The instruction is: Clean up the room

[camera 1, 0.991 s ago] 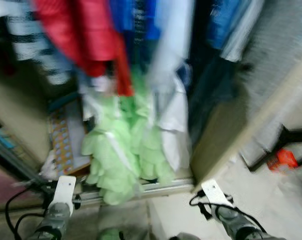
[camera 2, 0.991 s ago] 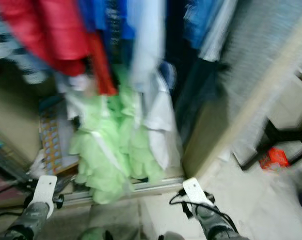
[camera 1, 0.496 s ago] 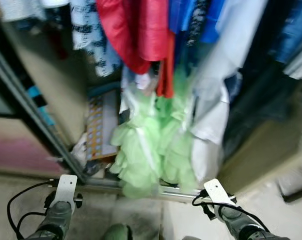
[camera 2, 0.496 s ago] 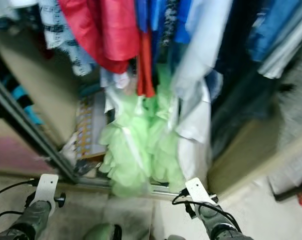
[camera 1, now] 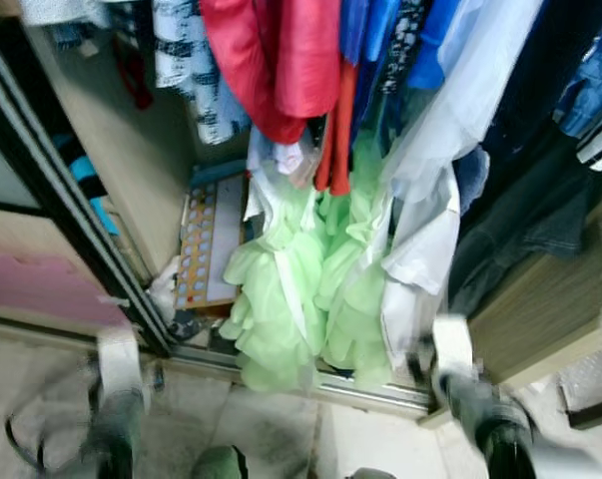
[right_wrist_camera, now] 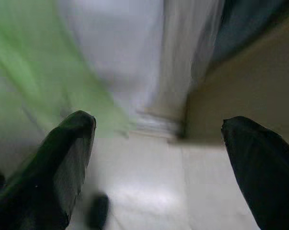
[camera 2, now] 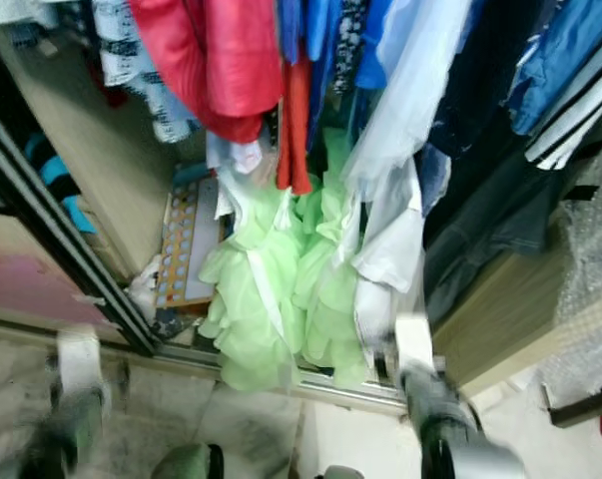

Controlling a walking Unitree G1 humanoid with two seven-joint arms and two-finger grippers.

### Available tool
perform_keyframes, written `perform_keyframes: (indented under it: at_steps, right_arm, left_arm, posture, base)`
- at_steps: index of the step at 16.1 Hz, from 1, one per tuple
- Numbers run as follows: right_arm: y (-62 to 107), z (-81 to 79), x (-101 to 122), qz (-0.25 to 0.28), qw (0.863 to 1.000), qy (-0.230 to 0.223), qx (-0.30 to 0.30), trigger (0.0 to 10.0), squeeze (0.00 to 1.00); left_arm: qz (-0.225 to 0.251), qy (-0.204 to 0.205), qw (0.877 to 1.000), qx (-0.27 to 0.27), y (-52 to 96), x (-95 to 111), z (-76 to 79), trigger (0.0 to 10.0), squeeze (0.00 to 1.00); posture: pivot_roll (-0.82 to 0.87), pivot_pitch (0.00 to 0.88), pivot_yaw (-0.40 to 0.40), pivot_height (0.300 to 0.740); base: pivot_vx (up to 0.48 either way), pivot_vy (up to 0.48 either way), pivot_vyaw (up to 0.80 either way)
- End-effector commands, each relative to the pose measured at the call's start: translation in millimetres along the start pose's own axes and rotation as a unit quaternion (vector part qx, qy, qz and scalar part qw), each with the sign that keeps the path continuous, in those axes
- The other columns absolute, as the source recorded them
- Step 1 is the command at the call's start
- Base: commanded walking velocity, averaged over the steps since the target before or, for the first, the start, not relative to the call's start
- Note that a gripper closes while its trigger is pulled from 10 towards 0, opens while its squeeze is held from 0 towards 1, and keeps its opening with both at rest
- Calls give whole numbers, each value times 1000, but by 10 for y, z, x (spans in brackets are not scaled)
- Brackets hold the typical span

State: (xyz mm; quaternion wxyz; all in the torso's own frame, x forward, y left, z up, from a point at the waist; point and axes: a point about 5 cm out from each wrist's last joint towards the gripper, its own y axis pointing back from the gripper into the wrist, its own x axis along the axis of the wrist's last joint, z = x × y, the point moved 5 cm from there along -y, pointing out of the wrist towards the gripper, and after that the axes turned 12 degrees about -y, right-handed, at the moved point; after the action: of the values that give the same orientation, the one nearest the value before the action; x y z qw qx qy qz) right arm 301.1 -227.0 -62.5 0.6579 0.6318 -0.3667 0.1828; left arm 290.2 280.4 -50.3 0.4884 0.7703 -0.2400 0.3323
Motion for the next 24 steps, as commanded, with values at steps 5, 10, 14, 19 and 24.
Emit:
perform_keyframes:
  at_steps: [5,10,14,19,24]
  right_arm:
    - [-6,-362,913,42,996,-55,57,10000,0]
    - [82,-762,1116,62,984,-15,165,10000,0]
    - [564,-682,1086,206,951,112,201,10000,0]
    - [1388,-521,1248,408,889,135,161,10000,0]
    - [1482,-589,1372,422,886,113,153,10000,0]
  left_arm:
    - [105,37,993,44,-54,955,-178,10000,0]
    - [249,-37,966,-61,201,1380,277,10000,0]
    - [350,-37,934,-54,815,1188,162,10000,0]
    - [434,-44,896,-80,1441,1289,165,10000,0]
    - [441,-22,892,-93,1519,1463,235,10000,0]
  posture:
    - [2,0,-62,740]
    - [14,0,-57,740]
    - [31,0,-49,740]
    - [12,0,-32,740]
    - [3,0,-27,740]
  base:
    - [0,0,0]
    - [0,0,0]
    - [0,0,0]
    - [0,0,0]
    - [0,0,0]
